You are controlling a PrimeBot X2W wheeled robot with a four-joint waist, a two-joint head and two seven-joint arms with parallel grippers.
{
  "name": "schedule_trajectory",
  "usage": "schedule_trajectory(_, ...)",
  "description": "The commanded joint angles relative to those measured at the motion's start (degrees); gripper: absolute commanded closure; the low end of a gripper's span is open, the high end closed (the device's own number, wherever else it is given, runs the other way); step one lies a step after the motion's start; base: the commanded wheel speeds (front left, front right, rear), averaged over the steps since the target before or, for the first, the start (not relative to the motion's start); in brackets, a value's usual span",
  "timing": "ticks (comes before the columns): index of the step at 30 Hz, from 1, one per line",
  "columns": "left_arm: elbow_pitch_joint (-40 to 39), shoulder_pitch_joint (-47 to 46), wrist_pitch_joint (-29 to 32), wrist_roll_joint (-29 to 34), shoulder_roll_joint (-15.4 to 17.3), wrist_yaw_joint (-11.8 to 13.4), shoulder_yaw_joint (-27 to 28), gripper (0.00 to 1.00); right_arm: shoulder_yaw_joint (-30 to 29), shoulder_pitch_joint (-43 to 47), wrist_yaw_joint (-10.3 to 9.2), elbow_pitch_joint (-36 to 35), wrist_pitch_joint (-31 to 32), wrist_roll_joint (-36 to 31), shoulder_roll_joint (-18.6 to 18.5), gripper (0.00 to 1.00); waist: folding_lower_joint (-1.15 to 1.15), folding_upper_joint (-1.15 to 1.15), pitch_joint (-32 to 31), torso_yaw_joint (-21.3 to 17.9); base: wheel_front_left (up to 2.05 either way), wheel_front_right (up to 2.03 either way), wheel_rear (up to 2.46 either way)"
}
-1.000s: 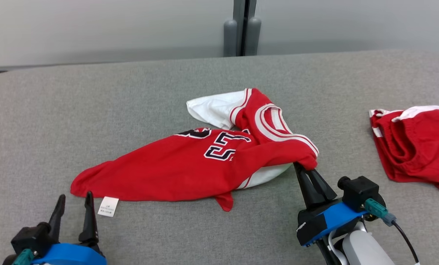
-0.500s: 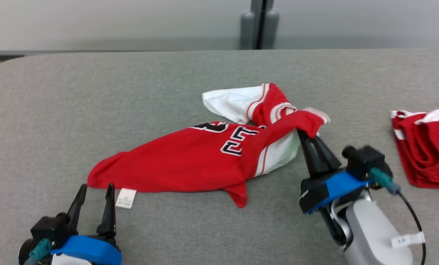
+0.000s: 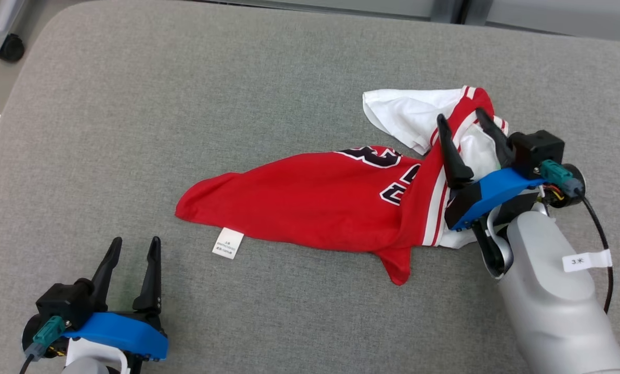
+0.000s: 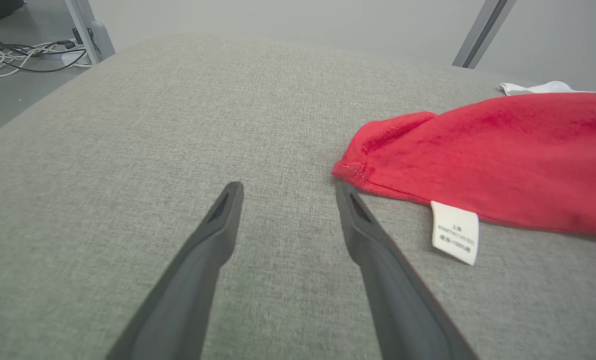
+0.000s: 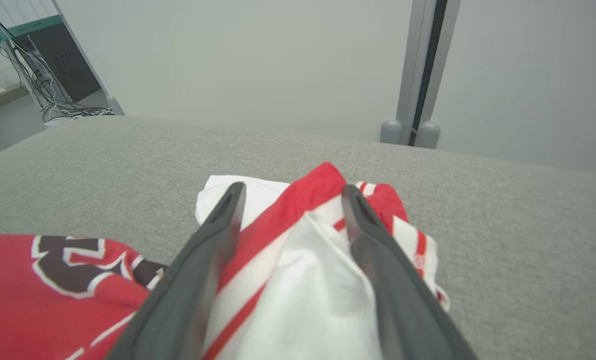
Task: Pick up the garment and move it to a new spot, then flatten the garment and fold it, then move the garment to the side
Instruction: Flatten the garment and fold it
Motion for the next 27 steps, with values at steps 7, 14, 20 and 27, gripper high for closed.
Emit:
schedule_trajectory(7, -1.5, 0.6, 0.0, 0.8, -0.1, 0.1, 1.0, 0.00, -1.7, 9.1, 0.01, -10.8, -0.3, 3.4, -0.3, 0.00, -0.01, -0.01, -0.7, -3.5, 0.00, 0.00, 0.00)
schedule_trajectory(14, -3.6, 0.8, 0.0, 1.6, 0.4, 0.1, 1.3, 0.00, -1.3, 16.7, 0.00, -15.9, -0.3, 6.3, -0.3, 0.00, -0.01, -0.01, -0.8, -5.8, 0.00, 0.00, 0.00)
schedule_trajectory(20, -4.2, 0.6, 0.0, 1.6, 0.7, 0.1, 0.8, 0.00, -2.1, 16.9, 0.00, -13.8, -0.3, 7.1, -0.4, 0.00, -0.01, -0.01, -0.4, -5.6, 0.00, 0.00, 0.00)
schedule_trajectory(27, -4.2, 0.3, 0.0, 0.9, 1.3, 0.1, 0.5, 0.00, -4.6, 13.3, 0.00, -9.7, -0.3, 7.9, -0.3, 0.00, -0.01, -0.01, 0.4, -3.8, 0.00, 0.00, 0.00)
